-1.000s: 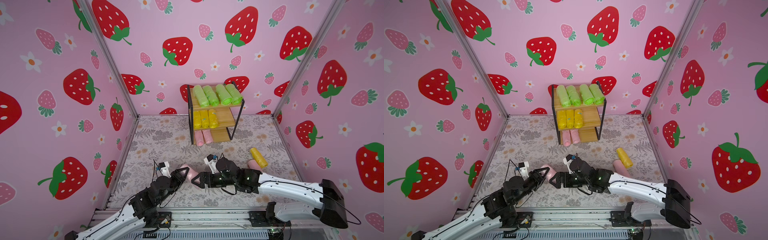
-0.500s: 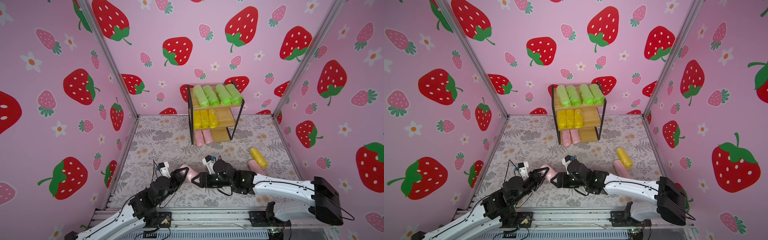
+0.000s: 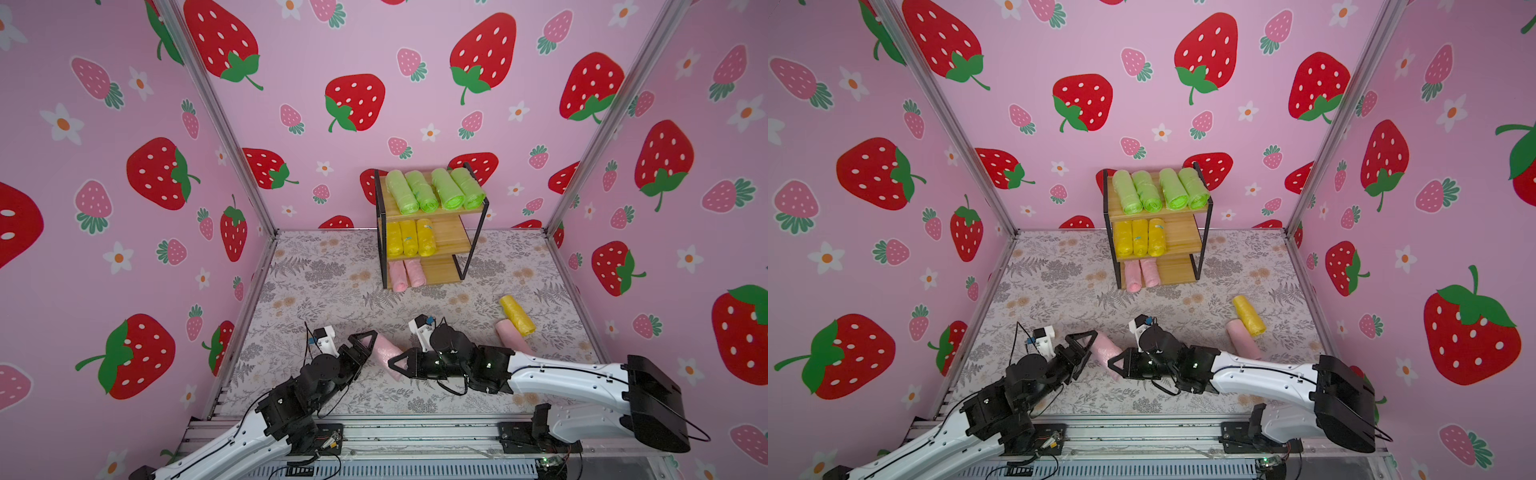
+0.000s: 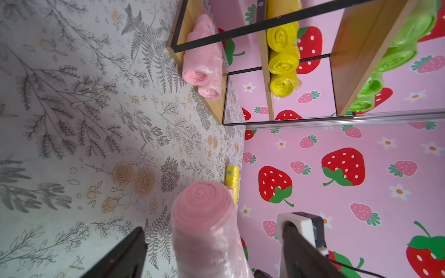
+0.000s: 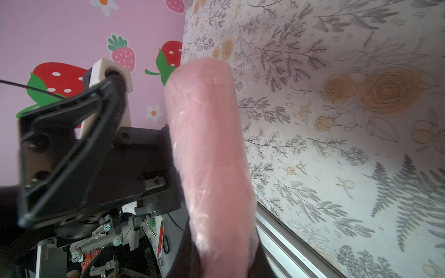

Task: Sort the rolls of trash bags by color and place them on the shelf
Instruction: Pick up the roll of trash bags from the center of the board, then place the roll of trash bags on the shelf.

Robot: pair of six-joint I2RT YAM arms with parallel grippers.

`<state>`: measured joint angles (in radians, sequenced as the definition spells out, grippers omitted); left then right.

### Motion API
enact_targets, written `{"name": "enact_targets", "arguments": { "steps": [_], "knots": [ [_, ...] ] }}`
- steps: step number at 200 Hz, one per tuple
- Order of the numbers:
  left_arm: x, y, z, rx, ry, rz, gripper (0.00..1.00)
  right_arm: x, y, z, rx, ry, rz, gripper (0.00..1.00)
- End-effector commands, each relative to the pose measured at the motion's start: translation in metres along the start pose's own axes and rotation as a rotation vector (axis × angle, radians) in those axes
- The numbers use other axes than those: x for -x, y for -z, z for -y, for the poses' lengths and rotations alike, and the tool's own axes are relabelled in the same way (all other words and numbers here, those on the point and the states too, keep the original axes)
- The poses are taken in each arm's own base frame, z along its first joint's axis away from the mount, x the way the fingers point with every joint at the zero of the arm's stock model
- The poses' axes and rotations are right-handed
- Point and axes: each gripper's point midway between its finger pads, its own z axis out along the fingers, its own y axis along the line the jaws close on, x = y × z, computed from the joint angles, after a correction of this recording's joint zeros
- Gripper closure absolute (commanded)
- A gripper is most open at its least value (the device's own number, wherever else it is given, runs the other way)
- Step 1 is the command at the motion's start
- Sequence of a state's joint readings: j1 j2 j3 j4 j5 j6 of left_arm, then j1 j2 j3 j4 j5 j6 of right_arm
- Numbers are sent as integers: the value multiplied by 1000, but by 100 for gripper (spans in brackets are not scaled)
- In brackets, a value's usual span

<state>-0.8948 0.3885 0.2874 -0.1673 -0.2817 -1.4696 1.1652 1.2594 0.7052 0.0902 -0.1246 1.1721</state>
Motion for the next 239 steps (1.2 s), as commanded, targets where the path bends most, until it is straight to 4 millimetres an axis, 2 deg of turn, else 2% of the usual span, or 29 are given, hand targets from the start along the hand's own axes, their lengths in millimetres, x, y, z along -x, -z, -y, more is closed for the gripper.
{"name": "enact_targets", "arguments": {
  "steps": [1, 18, 51, 71, 85, 112, 143, 188, 239],
  "knots": [
    [8, 9, 2, 34, -29, 28, 0, 31, 19, 6, 19, -51, 114, 100],
    [10, 10, 0, 43, -46, 37, 0, 54, 33, 25, 13, -103, 176, 100],
    [11, 11, -2, 51, -62, 42, 0, 113, 62, 51, 52, -187, 338, 100],
    [12, 11, -3, 53, -68, 45, 0, 150, 74, 52, 127, -209, 428, 100],
    [13, 12, -3, 55, -74, 50, 0, 172, 74, 54, 164, -236, 454, 100],
    [15, 14, -3, 53, -81, 61, 0, 207, 62, 53, 213, -274, 451, 100],
    [19, 18, -1, 44, -112, 74, 0, 240, 43, 64, 238, -313, 441, 100],
    [21, 26, 15, 42, -212, 65, 0, 268, 28, 85, 192, -339, 462, 100],
    [13, 17, 18, 43, -256, 29, 0, 308, 9, 106, 205, -396, 513, 100]
  ]
}}
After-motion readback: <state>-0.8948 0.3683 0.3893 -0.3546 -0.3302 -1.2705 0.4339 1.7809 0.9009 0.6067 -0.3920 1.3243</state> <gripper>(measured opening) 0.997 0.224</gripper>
